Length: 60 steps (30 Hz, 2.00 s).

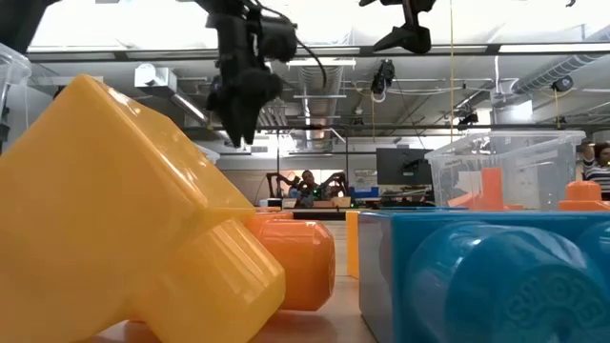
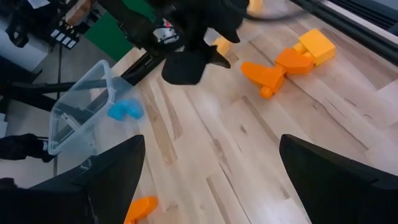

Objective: Sort blocks
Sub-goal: Put the top left orange game piece into the top right transparent bin

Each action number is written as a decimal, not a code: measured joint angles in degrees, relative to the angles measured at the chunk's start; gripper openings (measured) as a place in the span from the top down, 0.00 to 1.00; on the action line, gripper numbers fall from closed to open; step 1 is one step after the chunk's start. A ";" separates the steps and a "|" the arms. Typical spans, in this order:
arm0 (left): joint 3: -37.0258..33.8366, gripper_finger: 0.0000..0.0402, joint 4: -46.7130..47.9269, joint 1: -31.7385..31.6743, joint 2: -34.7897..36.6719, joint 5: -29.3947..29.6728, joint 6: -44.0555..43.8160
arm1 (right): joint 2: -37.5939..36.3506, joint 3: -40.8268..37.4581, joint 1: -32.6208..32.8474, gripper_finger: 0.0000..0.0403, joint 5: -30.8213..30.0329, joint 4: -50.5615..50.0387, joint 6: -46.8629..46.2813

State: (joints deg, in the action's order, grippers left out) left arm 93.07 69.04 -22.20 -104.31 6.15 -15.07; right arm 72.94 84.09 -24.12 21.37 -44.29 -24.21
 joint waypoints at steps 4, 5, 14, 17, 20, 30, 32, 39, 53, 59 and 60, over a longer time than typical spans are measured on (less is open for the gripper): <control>0.97 0.52 1.86 -0.73 -3.24 -0.06 0.84 | 0.68 0.00 0.00 0.10 0.00 -0.05 0.21; 0.97 0.52 1.54 -0.95 -3.77 0.00 1.46 | 0.73 0.00 0.00 0.10 0.00 -0.06 0.24; 0.98 0.47 0.39 -1.62 -8.88 0.32 7.39 | 1.13 0.00 0.00 0.10 0.02 -0.17 0.94; 0.97 0.40 0.39 -1.64 -10.62 0.35 7.75 | 1.13 0.00 0.00 0.10 0.02 -0.20 1.22; 0.97 0.34 0.16 -1.64 -11.64 1.03 8.90 | 1.13 -0.03 0.00 0.10 0.02 -0.22 1.25; 0.90 0.26 -1.01 -3.80 -14.19 -0.11 10.27 | 1.12 -0.23 0.00 0.10 0.02 -0.37 1.90; 0.90 0.26 -1.14 -4.45 -14.59 -0.45 10.80 | 1.13 -0.30 0.00 0.10 0.02 -0.40 1.92; -0.17 0.28 -2.97 -4.96 -15.23 -3.75 12.24 | 1.13 -0.63 0.00 0.10 0.04 -0.48 1.92; -5.23 0.28 -6.56 -4.92 -15.25 -6.93 12.07 | 1.11 -0.66 0.00 0.10 0.04 -0.44 2.43; -5.77 0.32 -7.30 -4.63 -15.25 -7.41 12.08 | 1.11 -0.70 0.00 0.10 0.04 -0.42 2.43; -5.79 0.34 -7.51 -4.58 -15.25 -7.39 12.09 | 1.11 -0.70 0.00 0.10 0.04 -0.42 2.43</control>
State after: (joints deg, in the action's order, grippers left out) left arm 87.29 61.53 -26.78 -119.57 -1.24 -2.98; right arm 74.04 83.40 -24.12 21.41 -44.72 -21.78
